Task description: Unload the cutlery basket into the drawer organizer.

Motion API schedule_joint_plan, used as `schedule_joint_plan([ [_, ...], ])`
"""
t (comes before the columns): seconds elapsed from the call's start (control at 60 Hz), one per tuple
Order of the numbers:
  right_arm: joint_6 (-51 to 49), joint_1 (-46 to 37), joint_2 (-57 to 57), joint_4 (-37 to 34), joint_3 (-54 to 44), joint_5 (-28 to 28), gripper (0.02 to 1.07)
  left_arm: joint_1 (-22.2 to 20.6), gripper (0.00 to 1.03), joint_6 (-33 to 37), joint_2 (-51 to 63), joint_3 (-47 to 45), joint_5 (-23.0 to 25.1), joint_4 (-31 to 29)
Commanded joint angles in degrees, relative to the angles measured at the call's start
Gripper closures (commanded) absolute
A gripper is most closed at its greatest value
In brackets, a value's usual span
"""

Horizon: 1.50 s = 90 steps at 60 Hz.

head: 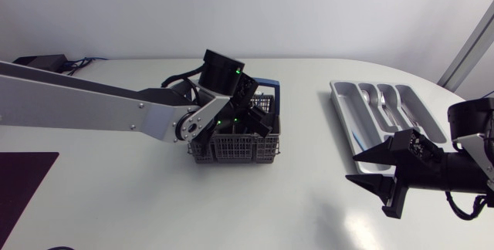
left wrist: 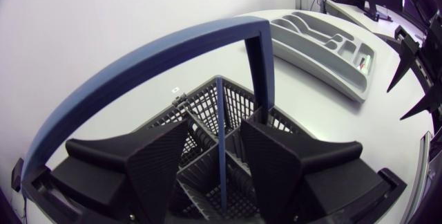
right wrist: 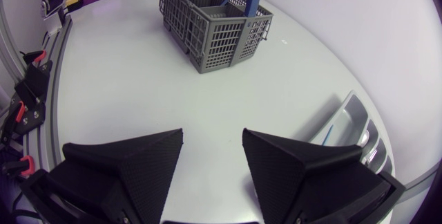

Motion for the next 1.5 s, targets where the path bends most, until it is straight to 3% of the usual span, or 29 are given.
schedule_joint_plan([
  [0.0, 1.7, 0.5, -0.7, 0.6, -1.5, -0.2, 0.43, -0.5, 0.52, -1.4, 1.3, 0.5, -1.0, 1.7],
  [0.55, 2.4, 1.3, -3.1, 0.7, -2.9, -0.2, 0.43, -1.1, 0.53, -2.6, 4.7, 2.9, -2.6, 2.3],
  [0.8, 2.2, 1.5, -3.8, 1.0, -3.7, -0.4, 0.43, -1.0, 0.94, -3.3, 5.1, 3.5, -5.0, 3.3],
  [1.283, 2.2, 1.6, -5.1, 1.4, -4.9, -0.3, 0.43, -1.5, 1.00, -3.3, 3.8, 1.3, -4.9, 3.4],
  [1.483, 2.4, 2.3, -5.2, 1.6, -5.2, 0.0, 0.43, -1.7, 1.00, -3.1, -0.8, -3.9, -4.9, 6.7],
])
